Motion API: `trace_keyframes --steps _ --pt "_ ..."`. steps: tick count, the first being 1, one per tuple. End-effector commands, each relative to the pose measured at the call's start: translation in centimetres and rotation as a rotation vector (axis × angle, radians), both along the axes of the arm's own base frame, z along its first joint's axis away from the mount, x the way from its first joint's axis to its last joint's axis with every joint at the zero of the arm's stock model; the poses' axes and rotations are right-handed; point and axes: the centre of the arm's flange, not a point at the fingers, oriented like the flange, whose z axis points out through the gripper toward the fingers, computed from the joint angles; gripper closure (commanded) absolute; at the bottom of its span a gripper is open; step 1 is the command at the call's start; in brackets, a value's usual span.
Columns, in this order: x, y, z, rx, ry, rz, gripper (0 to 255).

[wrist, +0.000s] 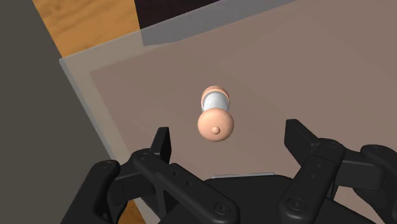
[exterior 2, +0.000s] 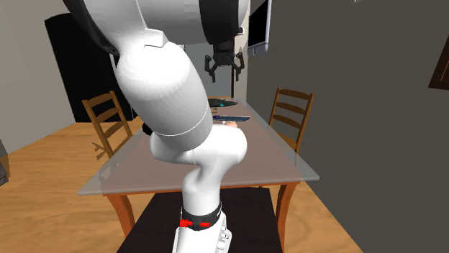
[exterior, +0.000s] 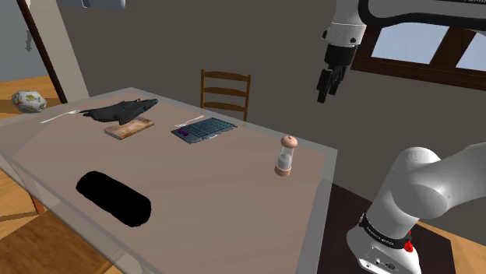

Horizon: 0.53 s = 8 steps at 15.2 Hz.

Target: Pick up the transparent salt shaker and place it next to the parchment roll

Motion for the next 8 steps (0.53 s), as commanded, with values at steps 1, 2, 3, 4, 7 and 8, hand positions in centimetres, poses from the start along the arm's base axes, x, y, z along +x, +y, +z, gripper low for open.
trace_keyframes --steps 1,2,3,4,7,8 --pt "0.0 0.0 0.0 0.0 0.0 0.0 0" --pt "0.6 -0.4 -1.2 0.01 0.002 -0.004 0" --pt "1.2 -0.7 -2.4 0.021 0.005 -0.008 0" --pt "1.7 -1.0 -3.5 0.031 0.007 -0.013 0" --pt "3.4 -2.0 -7.1 0.062 0.014 -0.025 0" --pt "4.0 -2.3 -8.3 0.072 0.016 -0.029 0"
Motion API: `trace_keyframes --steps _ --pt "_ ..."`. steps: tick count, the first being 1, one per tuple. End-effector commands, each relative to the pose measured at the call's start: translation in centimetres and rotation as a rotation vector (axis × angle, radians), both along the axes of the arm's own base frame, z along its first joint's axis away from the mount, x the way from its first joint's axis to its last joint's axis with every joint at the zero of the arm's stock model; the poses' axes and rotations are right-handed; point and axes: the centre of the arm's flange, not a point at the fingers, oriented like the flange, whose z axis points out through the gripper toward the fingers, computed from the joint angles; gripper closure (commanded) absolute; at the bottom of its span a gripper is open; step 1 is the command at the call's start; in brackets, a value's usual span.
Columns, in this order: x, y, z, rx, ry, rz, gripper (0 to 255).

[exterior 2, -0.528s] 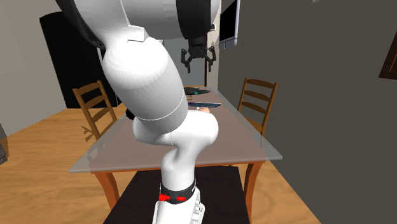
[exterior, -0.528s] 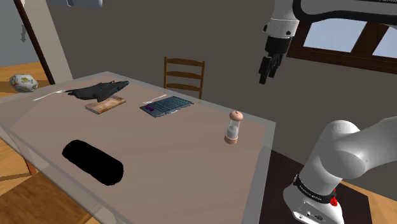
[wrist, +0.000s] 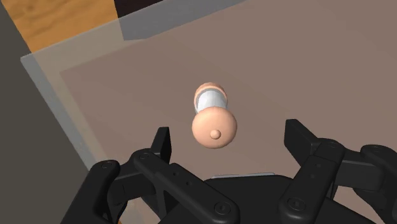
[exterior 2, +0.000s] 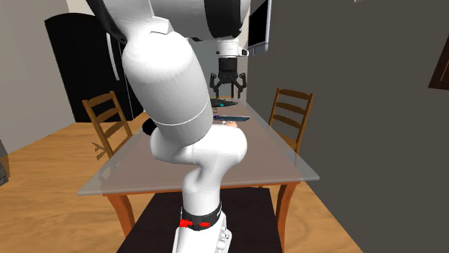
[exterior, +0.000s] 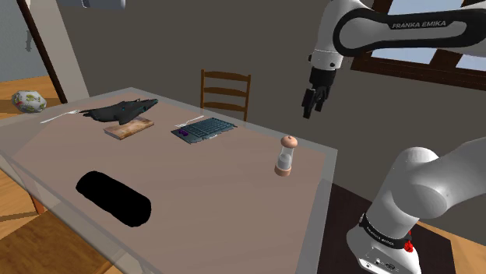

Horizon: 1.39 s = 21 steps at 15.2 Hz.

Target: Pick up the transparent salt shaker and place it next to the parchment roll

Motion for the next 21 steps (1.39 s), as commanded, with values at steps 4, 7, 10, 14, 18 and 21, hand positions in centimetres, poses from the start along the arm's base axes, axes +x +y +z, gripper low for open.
trace_keyframes --steps 4,7,10,14,18,21 --pt "2.6 -1.5 -6.0 0.052 0.009 -0.022 0" --pt "4.2 -2.2 -9.6 0.083 0.016 -0.034 0" --pt "4.9 -2.4 -11.8 0.096 0.019 -0.04 0" --pt "4.8 -2.3 -13.9 0.096 0.019 -0.04 0" --pt "4.8 -2.2 -15.2 0.096 0.019 -0.04 0" --pt "4.8 -2.2 -15.2 0.096 0.019 -0.04 0"
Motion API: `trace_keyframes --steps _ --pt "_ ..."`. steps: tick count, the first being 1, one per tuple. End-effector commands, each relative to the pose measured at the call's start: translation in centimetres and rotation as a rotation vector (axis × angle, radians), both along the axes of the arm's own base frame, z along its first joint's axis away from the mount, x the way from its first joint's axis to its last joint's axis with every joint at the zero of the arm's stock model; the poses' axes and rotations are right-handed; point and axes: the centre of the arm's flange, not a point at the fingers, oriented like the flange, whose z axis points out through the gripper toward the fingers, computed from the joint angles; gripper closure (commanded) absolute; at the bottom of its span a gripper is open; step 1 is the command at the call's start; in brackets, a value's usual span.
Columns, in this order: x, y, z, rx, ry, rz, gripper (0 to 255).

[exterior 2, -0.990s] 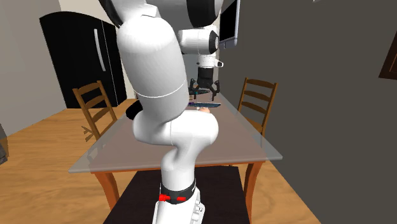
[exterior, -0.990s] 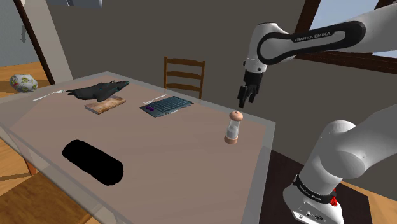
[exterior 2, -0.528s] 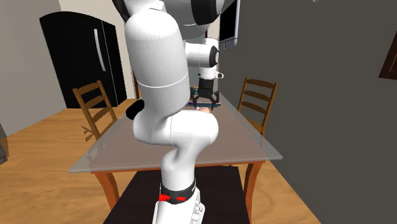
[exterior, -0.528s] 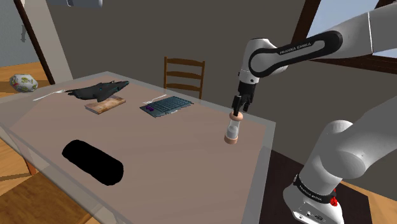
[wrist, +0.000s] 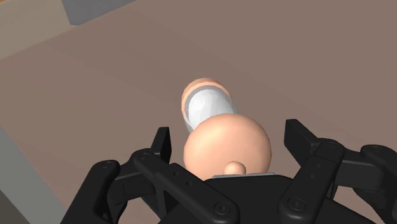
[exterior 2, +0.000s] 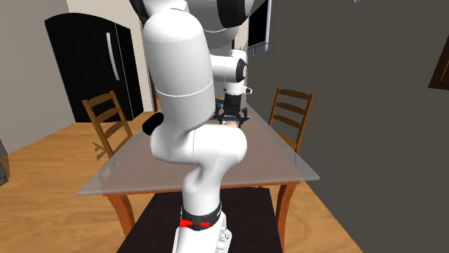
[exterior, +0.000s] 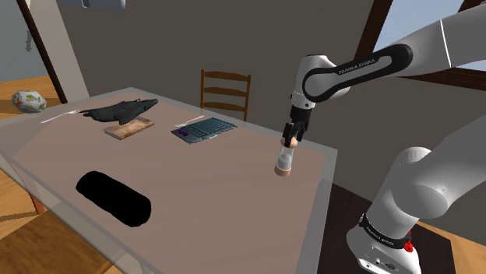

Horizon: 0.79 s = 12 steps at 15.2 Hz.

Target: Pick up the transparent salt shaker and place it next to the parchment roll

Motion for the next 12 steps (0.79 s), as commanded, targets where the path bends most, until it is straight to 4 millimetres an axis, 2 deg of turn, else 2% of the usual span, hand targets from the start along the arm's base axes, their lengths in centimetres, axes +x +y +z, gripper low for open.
trace_keyframes --steps 1,3,4,12 --pt "0.0 0.0 -0.03 0.0 0.0 0.0 0" --pt "0.0 0.0 -0.03 0.0 0.0 0.0 0" --pt "0.0 0.0 -0.03 0.0 0.0 0.0 255" --pt "0.0 -0.02 -0.04 0.0 0.0 0.0 255"
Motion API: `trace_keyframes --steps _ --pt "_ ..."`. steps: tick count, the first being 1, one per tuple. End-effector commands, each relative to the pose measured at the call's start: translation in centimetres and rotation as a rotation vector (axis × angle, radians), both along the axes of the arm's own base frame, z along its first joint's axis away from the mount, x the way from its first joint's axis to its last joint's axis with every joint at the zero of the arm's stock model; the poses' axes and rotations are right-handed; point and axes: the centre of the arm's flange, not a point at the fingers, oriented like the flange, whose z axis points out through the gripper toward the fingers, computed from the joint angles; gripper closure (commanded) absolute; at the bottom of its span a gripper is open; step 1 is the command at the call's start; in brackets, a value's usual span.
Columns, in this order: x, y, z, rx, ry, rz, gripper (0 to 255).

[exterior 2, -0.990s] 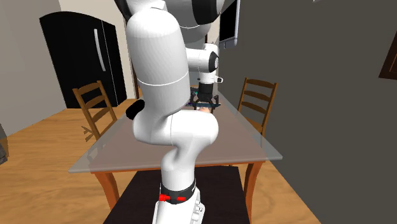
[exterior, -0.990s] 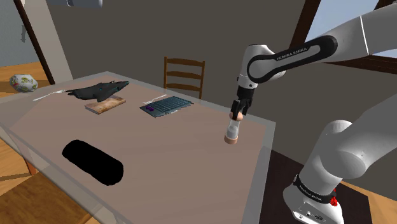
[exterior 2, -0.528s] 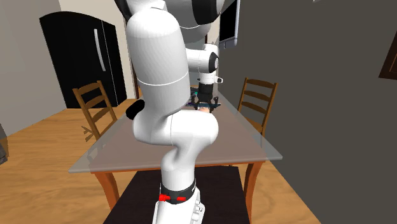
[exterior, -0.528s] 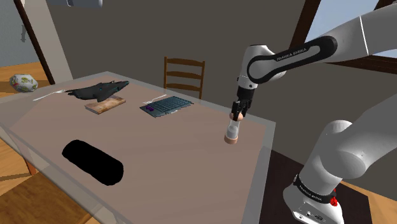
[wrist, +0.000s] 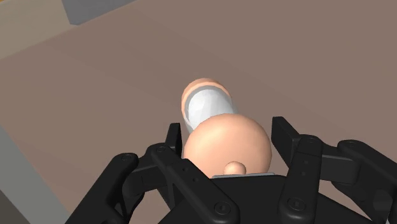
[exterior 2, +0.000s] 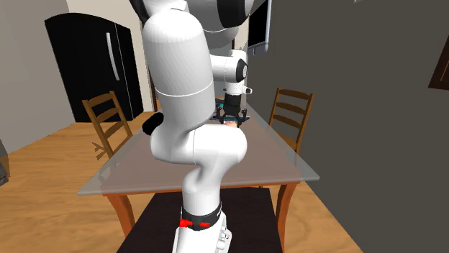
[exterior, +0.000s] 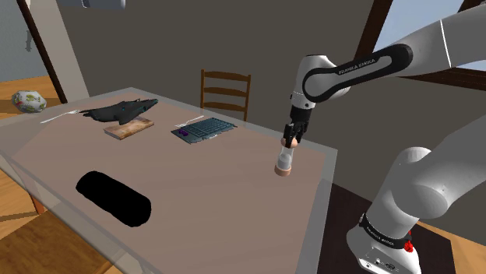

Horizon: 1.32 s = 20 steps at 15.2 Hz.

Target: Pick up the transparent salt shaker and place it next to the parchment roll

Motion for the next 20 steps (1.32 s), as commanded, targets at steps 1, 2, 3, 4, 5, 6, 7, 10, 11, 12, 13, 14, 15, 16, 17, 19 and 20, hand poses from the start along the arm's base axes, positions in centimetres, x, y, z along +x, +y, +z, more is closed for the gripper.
trace_keyframes --steps 1,2,3,4,5,6,7,10,11,12,13,14,15,16,17,19,20 --pt "0.0 0.0 0.0 0.0 0.001 0.0 255" --pt "0.0 0.0 0.5 0.0 0.001 0.0 255" --pt "0.0 0.0 1.0 0.0 0.001 0.0 255" --pt "0.0 0.0 1.6 0.0 0.001 0.0 255" --pt "0.0 0.0 2.1 0.0 0.001 0.0 255" --pt "0.0 0.0 2.6 0.0 0.001 0.0 255" --pt "0.0 0.0 3.1 0.0 0.001 0.0 255" --pt "0.0 0.0 4.7 0.0 0.001 0.0 255" --pt "0.0 0.0 5.3 0.0 0.001 0.0 255" --pt "0.0 0.0 5.8 0.0 0.001 0.0 255" --pt "0.0 0.0 6.3 0.0 0.001 0.0 255" --pt "0.0 0.0 6.8 0.0 0.001 0.0 255" --pt "0.0 0.0 7.4 0.0 0.001 0.0 255" --pt "0.0 0.0 7.9 0.0 0.001 0.0 255" --pt "0.0 0.0 8.4 0.0 0.001 0.0 255" --pt "0.0 0.0 9.5 0.0 0.001 0.0 255" --pt "0.0 0.0 10.0 0.0 0.001 0.0 255"
